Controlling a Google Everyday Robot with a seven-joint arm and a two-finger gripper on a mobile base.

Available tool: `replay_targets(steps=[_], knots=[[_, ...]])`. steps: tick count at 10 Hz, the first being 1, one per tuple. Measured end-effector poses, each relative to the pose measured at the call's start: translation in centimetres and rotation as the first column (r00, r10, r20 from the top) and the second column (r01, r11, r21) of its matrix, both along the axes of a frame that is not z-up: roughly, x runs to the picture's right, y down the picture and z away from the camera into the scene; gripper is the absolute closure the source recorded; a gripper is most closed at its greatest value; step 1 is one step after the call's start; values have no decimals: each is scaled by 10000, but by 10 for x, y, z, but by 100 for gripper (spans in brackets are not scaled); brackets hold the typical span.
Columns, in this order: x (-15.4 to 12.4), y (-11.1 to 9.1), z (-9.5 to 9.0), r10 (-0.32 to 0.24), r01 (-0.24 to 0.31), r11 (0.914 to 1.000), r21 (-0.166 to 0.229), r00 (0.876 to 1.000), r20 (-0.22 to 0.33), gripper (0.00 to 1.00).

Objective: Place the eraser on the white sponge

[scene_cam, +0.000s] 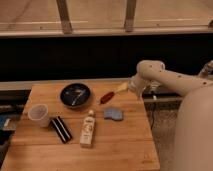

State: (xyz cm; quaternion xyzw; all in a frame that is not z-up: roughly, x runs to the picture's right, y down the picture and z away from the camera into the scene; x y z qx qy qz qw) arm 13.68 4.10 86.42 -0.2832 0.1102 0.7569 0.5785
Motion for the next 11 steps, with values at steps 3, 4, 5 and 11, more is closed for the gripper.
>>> replay_targets(steps=[3, 4, 5, 11], knots=[[-23, 2, -10, -844, 841, 9964, 109, 9959, 329, 20], [-40, 4, -14, -1181, 1172, 9929, 205, 9918, 490, 20], [-75, 11, -24, -1757, 1732, 9841, 381, 9814, 772, 20], [-208, 51, -58, -3954, 3793, 9183, 1133, 8920, 2189, 20]])
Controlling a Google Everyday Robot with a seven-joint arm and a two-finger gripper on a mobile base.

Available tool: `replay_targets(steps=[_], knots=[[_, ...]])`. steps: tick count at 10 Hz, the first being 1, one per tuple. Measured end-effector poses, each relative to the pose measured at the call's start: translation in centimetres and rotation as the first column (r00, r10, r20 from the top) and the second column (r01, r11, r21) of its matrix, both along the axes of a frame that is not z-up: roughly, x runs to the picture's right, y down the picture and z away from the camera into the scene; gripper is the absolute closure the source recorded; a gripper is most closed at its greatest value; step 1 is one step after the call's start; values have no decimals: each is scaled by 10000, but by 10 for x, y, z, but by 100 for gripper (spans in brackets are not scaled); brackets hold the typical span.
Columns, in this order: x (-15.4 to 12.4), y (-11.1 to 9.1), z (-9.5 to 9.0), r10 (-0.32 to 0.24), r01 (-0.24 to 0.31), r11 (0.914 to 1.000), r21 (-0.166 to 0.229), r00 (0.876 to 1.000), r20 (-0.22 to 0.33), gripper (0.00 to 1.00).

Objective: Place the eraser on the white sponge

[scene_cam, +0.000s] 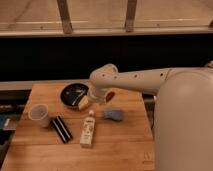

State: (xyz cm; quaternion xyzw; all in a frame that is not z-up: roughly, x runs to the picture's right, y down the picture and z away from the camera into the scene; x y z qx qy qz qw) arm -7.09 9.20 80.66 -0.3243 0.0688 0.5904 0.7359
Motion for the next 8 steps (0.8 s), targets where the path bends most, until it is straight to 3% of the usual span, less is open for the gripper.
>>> replay_targets(steps=[5, 7, 8], knots=[[7, 1, 2, -58, 59, 9999, -115, 9999, 93, 20], [-9, 6, -1, -567, 572, 9983, -77, 9970, 531, 20], [-31, 12, -5, -1120, 1125, 9937, -1, 9896, 902, 20]])
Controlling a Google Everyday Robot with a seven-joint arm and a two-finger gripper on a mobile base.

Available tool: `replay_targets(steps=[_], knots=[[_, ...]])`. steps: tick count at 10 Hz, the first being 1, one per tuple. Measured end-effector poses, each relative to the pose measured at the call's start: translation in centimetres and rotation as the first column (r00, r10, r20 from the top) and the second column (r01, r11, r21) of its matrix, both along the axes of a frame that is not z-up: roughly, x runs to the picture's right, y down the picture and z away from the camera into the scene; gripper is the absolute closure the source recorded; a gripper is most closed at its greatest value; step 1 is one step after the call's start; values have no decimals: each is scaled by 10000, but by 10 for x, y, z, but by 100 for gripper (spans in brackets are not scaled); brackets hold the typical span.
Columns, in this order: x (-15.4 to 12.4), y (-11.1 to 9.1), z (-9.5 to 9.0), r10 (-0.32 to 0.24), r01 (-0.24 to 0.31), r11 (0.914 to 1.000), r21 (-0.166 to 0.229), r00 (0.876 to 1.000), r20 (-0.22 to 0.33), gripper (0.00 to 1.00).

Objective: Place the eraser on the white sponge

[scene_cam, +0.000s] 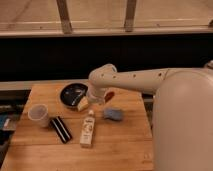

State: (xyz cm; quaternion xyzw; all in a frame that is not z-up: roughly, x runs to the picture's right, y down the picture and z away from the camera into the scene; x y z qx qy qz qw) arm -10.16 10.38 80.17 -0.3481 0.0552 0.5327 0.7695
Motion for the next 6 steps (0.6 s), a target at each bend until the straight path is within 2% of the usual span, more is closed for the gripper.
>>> replay_targets(steps=[2, 3, 4, 5, 6], knots=[[-47, 9, -9, -1041, 1031, 9945, 202, 9929, 578, 20], [-77, 14, -14, -1647, 1622, 9862, 344, 9822, 906, 20], [-115, 25, -22, -2464, 2413, 9690, 537, 9602, 1318, 20], [-133, 32, -25, -2946, 2878, 9554, 656, 9435, 1518, 20], [-149, 41, -24, -3470, 3385, 9378, 774, 9222, 1706, 20]])
